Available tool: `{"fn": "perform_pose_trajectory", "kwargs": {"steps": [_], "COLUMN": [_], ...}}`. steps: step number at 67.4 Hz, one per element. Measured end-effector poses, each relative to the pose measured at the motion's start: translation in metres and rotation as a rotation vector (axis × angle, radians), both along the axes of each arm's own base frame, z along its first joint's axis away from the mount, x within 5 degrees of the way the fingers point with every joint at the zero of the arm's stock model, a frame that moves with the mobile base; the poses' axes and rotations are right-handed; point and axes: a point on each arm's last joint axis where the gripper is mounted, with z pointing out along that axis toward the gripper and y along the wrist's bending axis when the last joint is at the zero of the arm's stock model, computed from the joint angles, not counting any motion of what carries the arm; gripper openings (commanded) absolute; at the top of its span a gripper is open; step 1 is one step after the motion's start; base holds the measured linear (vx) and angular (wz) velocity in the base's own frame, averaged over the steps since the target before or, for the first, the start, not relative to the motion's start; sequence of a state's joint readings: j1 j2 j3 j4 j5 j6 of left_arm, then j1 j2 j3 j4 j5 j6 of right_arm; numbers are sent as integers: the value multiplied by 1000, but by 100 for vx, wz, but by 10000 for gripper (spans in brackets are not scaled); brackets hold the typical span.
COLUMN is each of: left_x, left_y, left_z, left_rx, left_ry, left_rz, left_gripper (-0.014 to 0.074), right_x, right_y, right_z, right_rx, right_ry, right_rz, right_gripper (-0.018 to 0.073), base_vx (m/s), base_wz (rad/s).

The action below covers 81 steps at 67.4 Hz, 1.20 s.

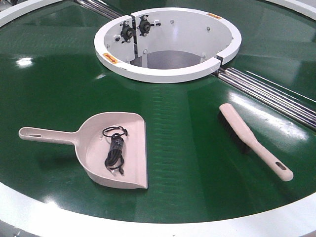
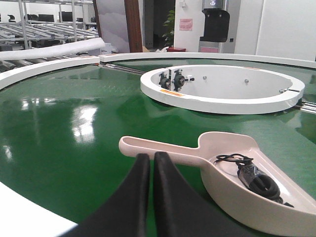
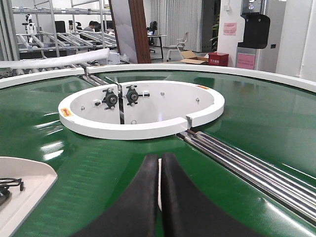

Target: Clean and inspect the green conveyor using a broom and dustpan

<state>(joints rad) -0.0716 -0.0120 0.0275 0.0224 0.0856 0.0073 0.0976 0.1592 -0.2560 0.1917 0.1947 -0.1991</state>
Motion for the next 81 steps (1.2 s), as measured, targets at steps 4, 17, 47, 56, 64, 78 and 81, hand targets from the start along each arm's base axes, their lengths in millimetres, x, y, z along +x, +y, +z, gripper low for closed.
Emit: {"fn": "perform_pose_trajectory", "kwargs": {"steps": [4, 17, 47, 56, 64, 78, 81], "left_x": [0, 0, 0, 0, 0, 0, 0], "left_y": [0, 0, 0, 0, 0, 0, 0], "left_z": [0, 0, 0, 0, 0, 0, 0], "left_rx": [0, 0, 0, 0, 0, 0, 0], "left_ry": [0, 0, 0, 1, 1, 0, 0], "left_rz": [0, 0, 0, 0, 0, 0, 0], "left_gripper": [-6, -6, -6, -6, -6, -6, -6], "right_x": [0, 0, 0, -2, -1, -3, -3], "right_y": [0, 0, 0, -4, -11, -14, -14], "right_z": [0, 0, -1, -16, -42, -78, -78], "right_rx": [0, 0, -6, -31, 15, 1, -14], "right_ry": [0, 0, 0, 10, 42, 32, 36], "right_rz": [0, 0, -1, -60, -164, -224, -213], "right_gripper": [-8, -8, -8, -8, -8, -8, -8], "base_vx": [0, 0, 0, 0, 0, 0, 0], "base_wz": [0, 0, 0, 0, 0, 0, 0]}}
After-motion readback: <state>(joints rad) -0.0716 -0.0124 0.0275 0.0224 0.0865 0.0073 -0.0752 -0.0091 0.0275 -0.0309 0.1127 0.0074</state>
